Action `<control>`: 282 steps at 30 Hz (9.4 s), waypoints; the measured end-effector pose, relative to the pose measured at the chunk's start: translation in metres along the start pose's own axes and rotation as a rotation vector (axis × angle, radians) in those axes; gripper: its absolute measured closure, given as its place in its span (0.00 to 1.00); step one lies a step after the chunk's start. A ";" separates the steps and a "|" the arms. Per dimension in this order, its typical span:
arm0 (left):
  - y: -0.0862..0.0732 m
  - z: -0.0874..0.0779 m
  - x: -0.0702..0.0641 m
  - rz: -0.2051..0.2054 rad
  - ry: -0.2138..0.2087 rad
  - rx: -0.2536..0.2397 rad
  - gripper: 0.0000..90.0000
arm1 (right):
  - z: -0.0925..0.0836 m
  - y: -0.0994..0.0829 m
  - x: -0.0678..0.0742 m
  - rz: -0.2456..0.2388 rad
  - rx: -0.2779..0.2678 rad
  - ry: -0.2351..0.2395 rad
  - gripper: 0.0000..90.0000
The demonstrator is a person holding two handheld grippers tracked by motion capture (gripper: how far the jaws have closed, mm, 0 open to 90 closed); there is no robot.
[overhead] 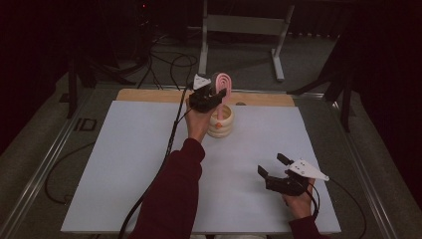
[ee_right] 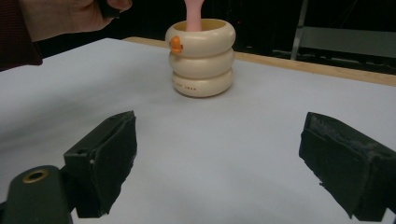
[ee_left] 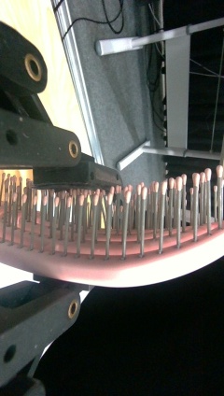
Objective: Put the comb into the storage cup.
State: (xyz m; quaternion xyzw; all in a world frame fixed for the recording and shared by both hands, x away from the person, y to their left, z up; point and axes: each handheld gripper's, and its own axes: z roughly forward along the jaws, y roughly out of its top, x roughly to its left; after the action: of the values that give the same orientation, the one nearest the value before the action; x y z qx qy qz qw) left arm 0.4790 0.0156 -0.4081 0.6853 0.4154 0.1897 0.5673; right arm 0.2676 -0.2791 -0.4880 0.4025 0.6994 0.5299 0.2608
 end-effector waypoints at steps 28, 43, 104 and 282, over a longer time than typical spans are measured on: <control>-0.013 0.002 0.003 -0.022 0.020 -0.039 0.71 | 0.000 0.000 0.000 0.002 -0.005 0.004 0.13; -0.031 0.004 0.011 -0.090 0.019 -0.047 0.71 | 0.000 0.000 0.001 -0.002 -0.003 0.006 0.13; -0.034 0.002 0.025 -0.025 0.038 0.096 0.61 | 0.002 0.000 0.003 -0.005 0.004 0.010 0.13; -0.154 -0.299 0.061 0.167 0.257 -0.071 0.00 | -0.002 -0.001 0.009 -0.055 -0.005 0.020 0.11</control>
State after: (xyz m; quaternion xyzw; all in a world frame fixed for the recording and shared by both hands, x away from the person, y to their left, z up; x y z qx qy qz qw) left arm 0.2415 0.2507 -0.4801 0.6669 0.4192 0.3369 0.5157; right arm 0.2611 -0.2723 -0.4875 0.3773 0.7115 0.5283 0.2690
